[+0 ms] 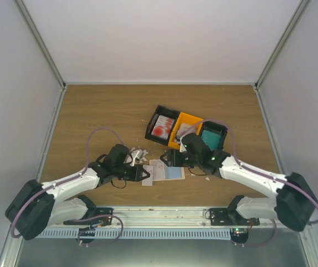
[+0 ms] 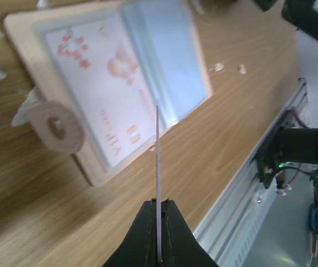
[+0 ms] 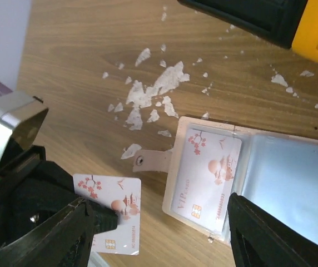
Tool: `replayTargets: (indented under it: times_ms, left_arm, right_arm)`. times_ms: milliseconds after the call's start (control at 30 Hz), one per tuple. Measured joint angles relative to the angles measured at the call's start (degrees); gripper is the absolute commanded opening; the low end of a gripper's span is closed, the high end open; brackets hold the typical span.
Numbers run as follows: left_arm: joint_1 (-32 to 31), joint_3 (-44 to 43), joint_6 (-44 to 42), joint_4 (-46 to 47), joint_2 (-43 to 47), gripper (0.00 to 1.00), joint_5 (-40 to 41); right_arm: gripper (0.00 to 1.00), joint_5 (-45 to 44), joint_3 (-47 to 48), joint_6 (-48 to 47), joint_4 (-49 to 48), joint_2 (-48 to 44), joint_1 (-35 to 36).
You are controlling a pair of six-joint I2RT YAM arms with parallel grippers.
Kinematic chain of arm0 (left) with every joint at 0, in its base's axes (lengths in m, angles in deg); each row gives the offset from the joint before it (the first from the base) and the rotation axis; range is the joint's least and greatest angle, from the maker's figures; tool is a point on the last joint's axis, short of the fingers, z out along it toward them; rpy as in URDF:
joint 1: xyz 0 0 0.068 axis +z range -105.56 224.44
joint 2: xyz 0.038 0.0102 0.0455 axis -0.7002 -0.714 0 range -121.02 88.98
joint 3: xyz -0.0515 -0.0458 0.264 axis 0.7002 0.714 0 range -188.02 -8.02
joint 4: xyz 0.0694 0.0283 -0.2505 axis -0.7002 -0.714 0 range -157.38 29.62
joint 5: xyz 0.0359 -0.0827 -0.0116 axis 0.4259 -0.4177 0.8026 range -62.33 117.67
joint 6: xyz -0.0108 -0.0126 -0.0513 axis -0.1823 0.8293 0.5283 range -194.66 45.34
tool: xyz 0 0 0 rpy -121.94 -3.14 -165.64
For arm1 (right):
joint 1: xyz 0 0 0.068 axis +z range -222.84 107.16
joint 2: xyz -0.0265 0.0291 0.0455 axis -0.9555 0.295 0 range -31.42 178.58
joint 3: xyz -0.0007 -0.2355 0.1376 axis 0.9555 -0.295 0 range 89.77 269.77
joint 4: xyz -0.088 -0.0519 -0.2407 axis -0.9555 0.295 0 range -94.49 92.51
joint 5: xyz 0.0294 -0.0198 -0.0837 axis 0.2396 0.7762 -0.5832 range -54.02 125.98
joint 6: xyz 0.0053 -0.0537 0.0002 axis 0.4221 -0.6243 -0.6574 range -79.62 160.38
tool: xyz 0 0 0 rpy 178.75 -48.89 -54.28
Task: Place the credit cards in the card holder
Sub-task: Insert the credit card into the card holder, then adjust the credit card.
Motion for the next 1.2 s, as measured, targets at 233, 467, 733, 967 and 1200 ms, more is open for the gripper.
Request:
replayTargets:
  times_ms: [233, 467, 733, 967, 1200]
  left_arm:
    - [0.0, -3.8, 1.4, 1.8, 6.1, 0.0, -1.7]
    - [-0.1, -9.6, 6.3, 11.8, 7.1, 0.0, -6.6]
    - [-0.1, -12.2, 9.7, 19.8, 7.2, 0.0, -9.8]
    - [-0.2, -12.2, 10.4, 22.2, 7.8, 0.0, -11.1]
    - [-0.2, -11.6, 10.7, 24.0, 9.0, 0.0, -12.5]
  right_arm:
    - [0.75, 4.0, -5.2, -3.4, -2.1, -13.1, -0.6]
    - [0.73, 12.5, -10.1, -2.9, -16.0, -20.9, -0.6]
    - [0.41, 20.6, -10.3, -1.4, -30.5, -17.7, -0.6]
    - [0.19, 22.1, -11.0, -1.0, -33.9, -17.2, -0.8]
    - [0.01, 23.1, -12.0, -1.0, -34.6, -18.8, -0.8]
